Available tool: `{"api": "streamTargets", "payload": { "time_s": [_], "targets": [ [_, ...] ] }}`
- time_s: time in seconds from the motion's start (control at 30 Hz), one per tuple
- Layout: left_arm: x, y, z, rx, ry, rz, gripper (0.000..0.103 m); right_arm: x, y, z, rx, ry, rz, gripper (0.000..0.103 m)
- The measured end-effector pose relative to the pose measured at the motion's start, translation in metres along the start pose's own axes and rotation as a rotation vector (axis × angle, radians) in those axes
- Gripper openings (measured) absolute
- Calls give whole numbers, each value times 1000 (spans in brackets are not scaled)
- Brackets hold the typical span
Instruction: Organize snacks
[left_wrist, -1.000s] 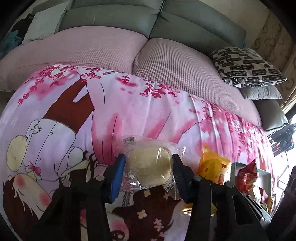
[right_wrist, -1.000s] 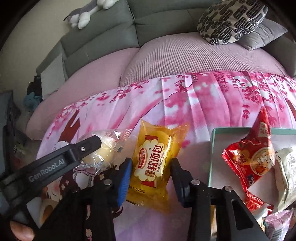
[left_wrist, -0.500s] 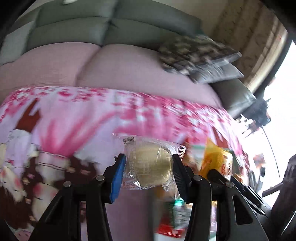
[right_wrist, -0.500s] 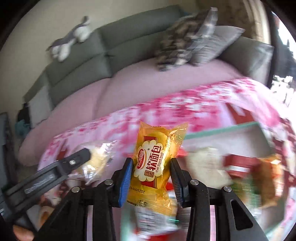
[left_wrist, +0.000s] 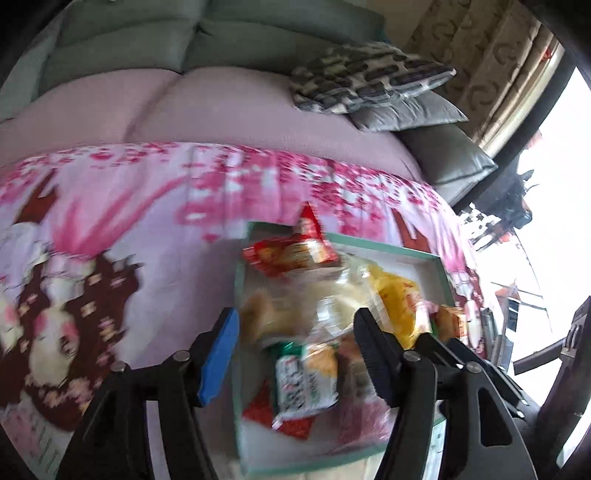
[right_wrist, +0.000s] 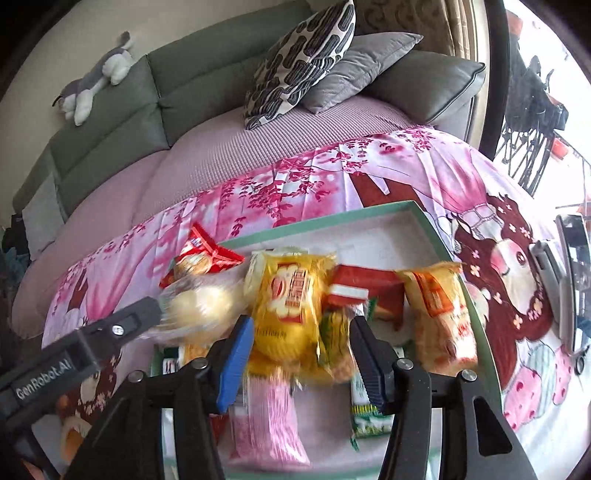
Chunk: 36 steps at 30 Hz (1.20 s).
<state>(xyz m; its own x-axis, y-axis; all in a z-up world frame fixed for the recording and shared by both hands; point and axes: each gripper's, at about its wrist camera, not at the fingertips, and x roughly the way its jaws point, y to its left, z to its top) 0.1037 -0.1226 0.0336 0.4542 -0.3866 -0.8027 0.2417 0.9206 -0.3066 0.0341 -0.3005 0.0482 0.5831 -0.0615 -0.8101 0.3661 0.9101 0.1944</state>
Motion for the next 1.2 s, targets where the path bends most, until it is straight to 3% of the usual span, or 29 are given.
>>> {"api": "streamTargets", "payload": {
  "time_s": [0.03,0.07,0.23,0.4,0.57,1.2],
  "targets": [
    [-3,4,-6,-3,-8,32,82,-3,2,-4,-7,0,2,63],
    [-4,8,-11,-3,-16,71,84,-7,5,-10,-19,2,7,65],
    [-14,31,-47,15,-17,301,90,-14,23,-40,-64,20,24,84],
    [-19,53,-73,36,4,449,90,-18,41,-67,-105,38,39,90],
    [-28,68,-89,14,16,488,90,-24,51,-84,-129,21,39,100],
    [-18,79,-102,7,60,492,90,-9,41,-100,-133,37,3,103]
  ]
}}
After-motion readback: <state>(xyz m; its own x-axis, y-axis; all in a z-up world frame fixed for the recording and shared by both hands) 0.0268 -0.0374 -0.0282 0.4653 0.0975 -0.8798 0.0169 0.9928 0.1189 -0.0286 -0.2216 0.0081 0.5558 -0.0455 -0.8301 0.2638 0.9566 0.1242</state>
